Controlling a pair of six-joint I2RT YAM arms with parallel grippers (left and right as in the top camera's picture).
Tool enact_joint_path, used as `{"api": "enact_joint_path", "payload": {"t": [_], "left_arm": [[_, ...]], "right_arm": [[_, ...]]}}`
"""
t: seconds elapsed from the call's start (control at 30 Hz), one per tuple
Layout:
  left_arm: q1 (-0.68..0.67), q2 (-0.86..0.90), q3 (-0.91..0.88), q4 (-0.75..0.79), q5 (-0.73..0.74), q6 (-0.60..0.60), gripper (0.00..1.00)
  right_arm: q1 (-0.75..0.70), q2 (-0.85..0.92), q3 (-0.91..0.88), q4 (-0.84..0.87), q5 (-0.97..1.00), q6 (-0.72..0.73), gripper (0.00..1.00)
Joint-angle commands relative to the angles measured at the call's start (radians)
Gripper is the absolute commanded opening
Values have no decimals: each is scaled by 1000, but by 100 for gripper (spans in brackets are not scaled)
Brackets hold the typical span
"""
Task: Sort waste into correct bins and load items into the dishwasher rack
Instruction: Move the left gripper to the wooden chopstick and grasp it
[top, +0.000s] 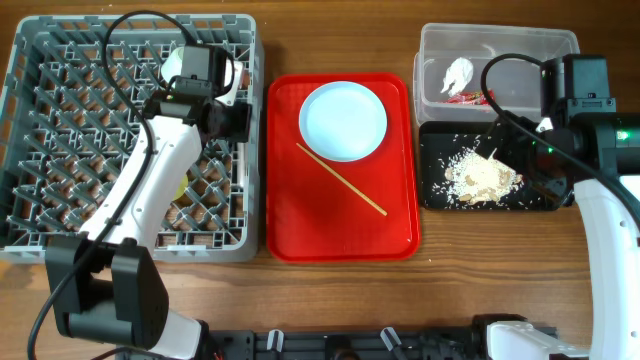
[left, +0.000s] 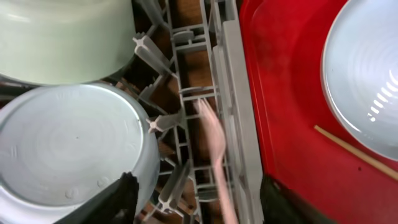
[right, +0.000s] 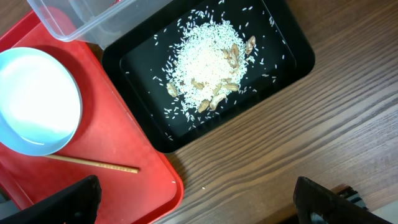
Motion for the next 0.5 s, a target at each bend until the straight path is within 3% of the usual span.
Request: {"api": "enact_joint_path", "payload": {"t": [0.0,0.13,0.23,0.3,0.33,0.4,0.47], "left_arm": [[4,7,2,3,-2,-14,68],[-2,-2,3,1,61,-81,67],[-43,-18,3,-5,306,-111,66],[-91,-17,2,-5,397,-232,64],[-133,-13,2,-5,396,-353,63],[-217,-8,0,2,369,-541,66],[-290,1,0,11,283,-625,67]], "right_arm": [[-3,-16,4,-2,10,-5,100],[-3,-16,4,-2,10,-6,100],[-3,-16,4,-1,10,-5,100],[-3,-16,4,-1,10,-5,100],[-3,-16,4,0,10,-5,100],[-3,-16,4,2,9,-4,100],[-3,-16,4,2,4,-5,100]]}}
